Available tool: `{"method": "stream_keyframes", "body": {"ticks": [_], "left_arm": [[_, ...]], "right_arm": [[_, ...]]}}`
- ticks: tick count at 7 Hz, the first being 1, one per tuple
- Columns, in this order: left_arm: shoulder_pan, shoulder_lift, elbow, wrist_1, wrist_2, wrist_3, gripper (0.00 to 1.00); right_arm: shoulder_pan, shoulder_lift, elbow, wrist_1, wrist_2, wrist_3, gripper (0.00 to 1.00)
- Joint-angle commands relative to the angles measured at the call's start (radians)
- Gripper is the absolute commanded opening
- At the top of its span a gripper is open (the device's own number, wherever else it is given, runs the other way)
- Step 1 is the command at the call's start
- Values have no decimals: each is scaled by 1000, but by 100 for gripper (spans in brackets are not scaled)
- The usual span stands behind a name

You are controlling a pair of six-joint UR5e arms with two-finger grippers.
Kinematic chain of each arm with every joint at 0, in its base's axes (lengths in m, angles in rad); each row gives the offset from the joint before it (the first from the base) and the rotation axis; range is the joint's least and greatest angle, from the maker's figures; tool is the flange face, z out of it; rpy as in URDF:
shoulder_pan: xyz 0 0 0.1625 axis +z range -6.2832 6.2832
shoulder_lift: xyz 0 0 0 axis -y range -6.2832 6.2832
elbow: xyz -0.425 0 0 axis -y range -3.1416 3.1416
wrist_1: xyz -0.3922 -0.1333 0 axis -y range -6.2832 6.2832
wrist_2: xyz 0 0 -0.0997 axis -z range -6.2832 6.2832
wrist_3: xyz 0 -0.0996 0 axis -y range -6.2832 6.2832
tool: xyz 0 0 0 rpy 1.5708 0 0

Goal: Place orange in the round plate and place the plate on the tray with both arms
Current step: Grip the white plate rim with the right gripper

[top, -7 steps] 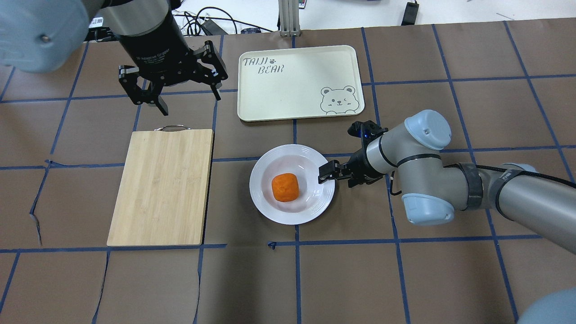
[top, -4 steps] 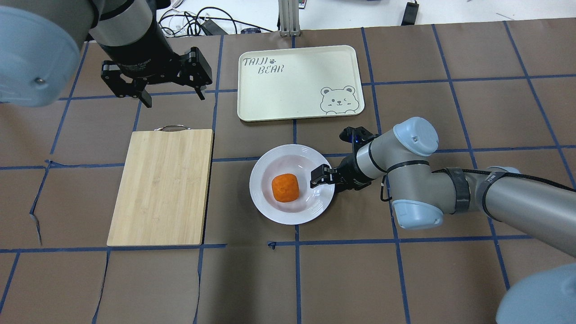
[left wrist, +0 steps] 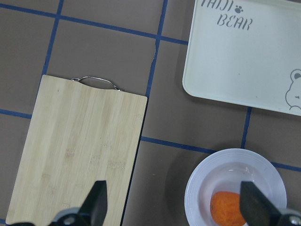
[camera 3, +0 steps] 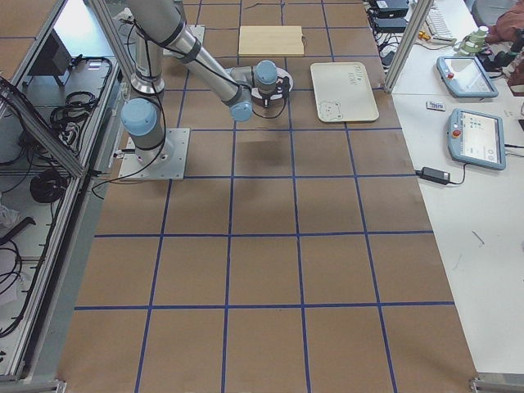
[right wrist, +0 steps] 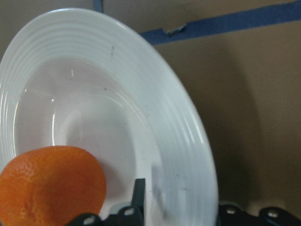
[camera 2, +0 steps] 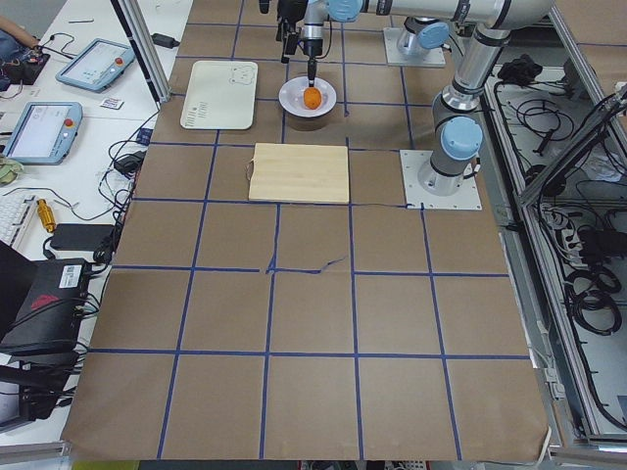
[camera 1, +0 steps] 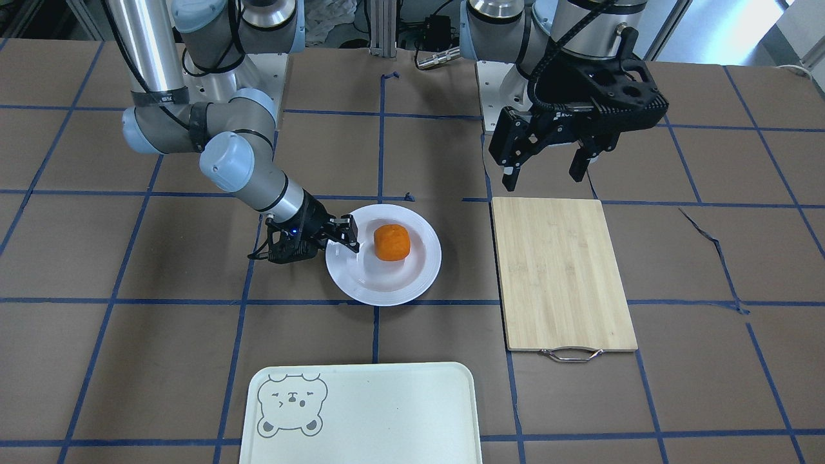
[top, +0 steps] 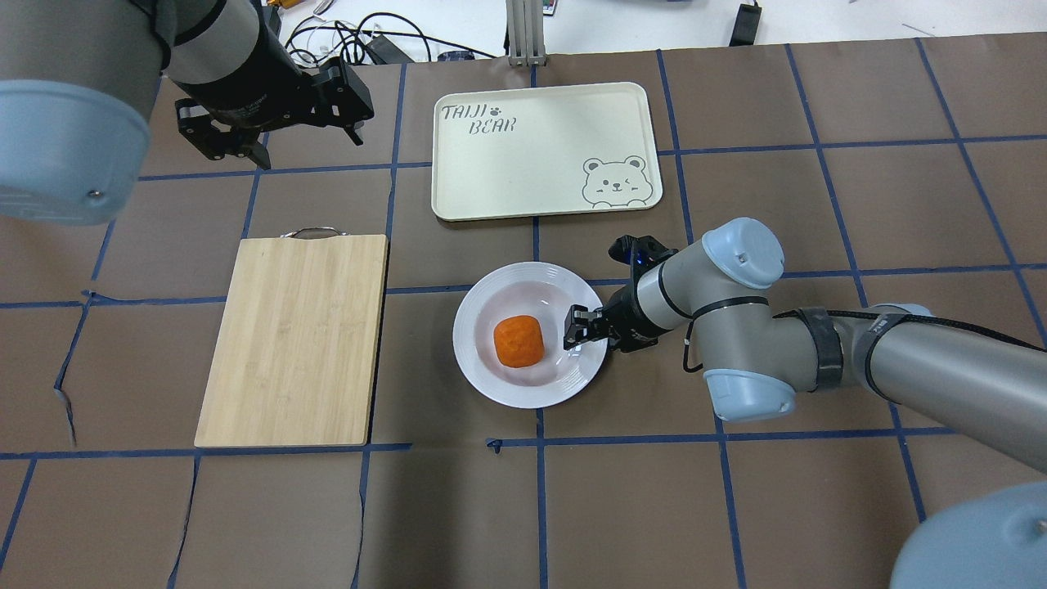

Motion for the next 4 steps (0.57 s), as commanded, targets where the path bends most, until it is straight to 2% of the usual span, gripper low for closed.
{"method": "stream_keyframes", "body": {"ticks": [1,4], "left_arm": [[2,10,14,-9,-1,-11,100],[2,9,20,-9,6,-12,100]], "right_arm": [[12,-7,-7,-1,-12,14,0],[39,-78,-21,-1,-1,93,0]]}}
